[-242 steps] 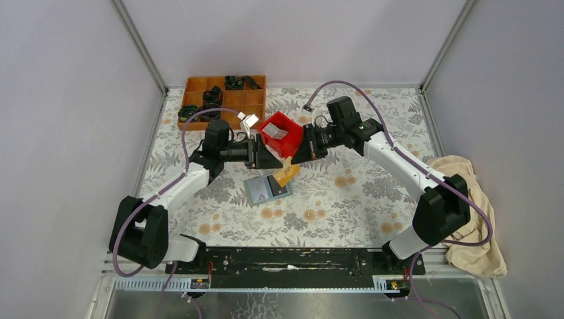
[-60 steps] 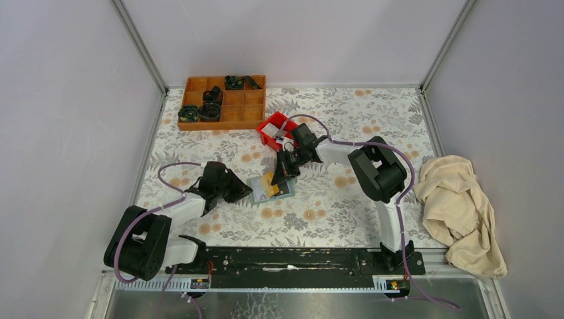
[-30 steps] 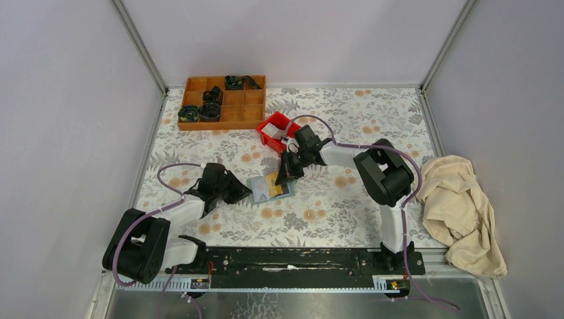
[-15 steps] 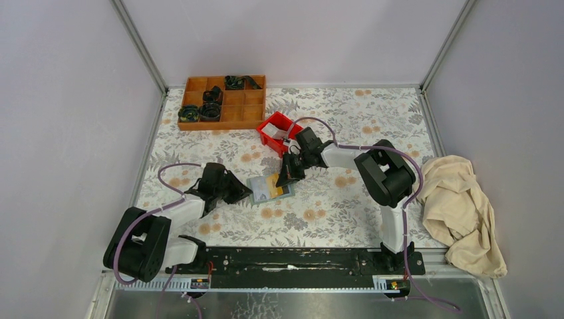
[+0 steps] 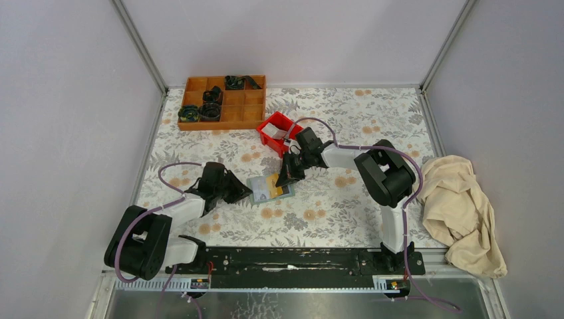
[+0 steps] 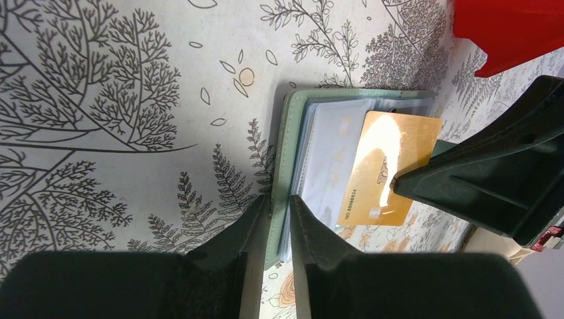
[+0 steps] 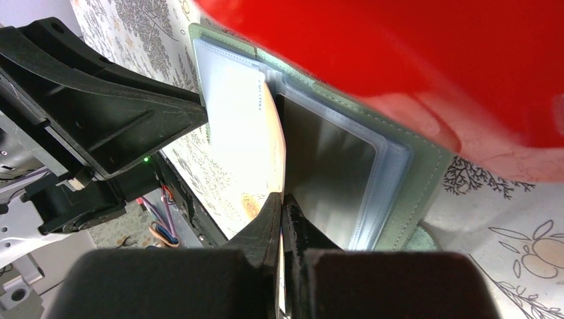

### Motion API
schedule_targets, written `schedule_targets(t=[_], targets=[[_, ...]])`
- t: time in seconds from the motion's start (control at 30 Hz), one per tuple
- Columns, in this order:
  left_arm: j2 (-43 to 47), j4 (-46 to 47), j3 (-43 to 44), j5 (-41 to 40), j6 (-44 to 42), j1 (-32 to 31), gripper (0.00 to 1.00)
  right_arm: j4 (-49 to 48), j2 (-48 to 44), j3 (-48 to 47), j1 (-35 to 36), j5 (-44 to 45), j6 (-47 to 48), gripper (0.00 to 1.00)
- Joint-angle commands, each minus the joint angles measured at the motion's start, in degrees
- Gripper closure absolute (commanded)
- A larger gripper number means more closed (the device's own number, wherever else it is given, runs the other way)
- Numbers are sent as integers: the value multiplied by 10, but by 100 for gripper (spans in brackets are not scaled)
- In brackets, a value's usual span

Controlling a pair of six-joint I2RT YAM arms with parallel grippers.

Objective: Put the credit cards into the card holder
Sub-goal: Insert the credit card into the card holder.

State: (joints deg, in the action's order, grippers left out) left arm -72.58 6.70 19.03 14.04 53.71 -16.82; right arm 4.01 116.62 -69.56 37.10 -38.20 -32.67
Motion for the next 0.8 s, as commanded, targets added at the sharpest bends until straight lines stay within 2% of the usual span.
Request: schedule_targets(t=[0.0,0.77], targets=[[-23,-27,-1,-4,-26,-1,75,-7,20,6,10,19,-5,100],[-36,-24,-9,5,-31,-1,76,-18,37,18,29,32,-30,100]])
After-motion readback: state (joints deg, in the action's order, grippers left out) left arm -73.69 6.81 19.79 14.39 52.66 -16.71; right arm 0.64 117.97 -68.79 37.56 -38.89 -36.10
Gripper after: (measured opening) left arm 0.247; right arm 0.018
